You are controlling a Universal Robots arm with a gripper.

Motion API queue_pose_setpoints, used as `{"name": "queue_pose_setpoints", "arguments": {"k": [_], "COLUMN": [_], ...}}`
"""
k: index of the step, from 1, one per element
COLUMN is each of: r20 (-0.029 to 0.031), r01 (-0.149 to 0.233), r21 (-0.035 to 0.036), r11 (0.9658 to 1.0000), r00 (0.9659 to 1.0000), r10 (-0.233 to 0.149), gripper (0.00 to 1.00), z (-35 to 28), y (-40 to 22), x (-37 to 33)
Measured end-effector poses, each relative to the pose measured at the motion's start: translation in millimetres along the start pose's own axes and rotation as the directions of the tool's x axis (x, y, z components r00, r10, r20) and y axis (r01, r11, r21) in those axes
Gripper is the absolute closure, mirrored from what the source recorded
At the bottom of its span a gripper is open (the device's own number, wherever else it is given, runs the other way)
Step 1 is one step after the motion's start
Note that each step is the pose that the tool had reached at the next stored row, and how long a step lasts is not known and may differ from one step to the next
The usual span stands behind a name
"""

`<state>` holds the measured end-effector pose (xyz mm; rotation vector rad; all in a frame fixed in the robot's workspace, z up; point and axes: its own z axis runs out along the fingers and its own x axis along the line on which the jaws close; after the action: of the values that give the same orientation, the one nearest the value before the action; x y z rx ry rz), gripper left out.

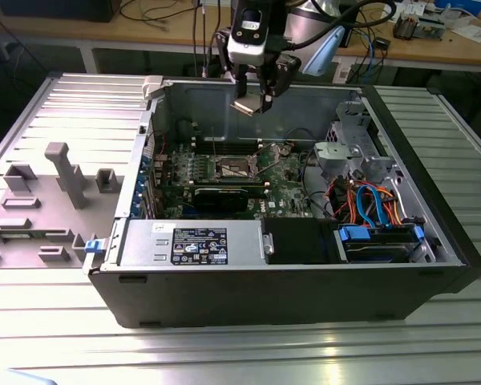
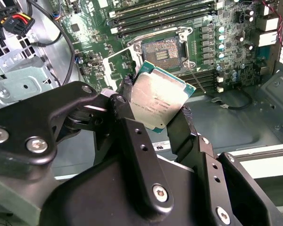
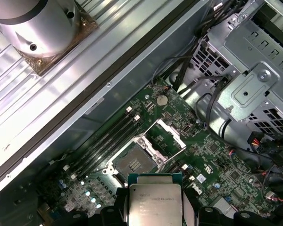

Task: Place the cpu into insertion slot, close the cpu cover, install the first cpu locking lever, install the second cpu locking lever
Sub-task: 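Place the cpu into insertion slot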

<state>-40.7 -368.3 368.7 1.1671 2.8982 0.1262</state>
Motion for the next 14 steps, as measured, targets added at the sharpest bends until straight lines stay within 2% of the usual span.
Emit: {"name": "queue_pose_setpoints", "arguments": {"k": [5, 14], "r20": [0.0034, 0.0066], "r01": [-0.043, -0.082], "r21": [-0.0007, -0.0016], "r11": [0.9991, 0.9966], "r00": [0.9991, 0.9966], "r10": [0.043, 0.082], "gripper": [0.46, 0.46], "z": [0.3, 0.4], "y": [0.0, -0.4], "x": [0.0, 0.4]}}
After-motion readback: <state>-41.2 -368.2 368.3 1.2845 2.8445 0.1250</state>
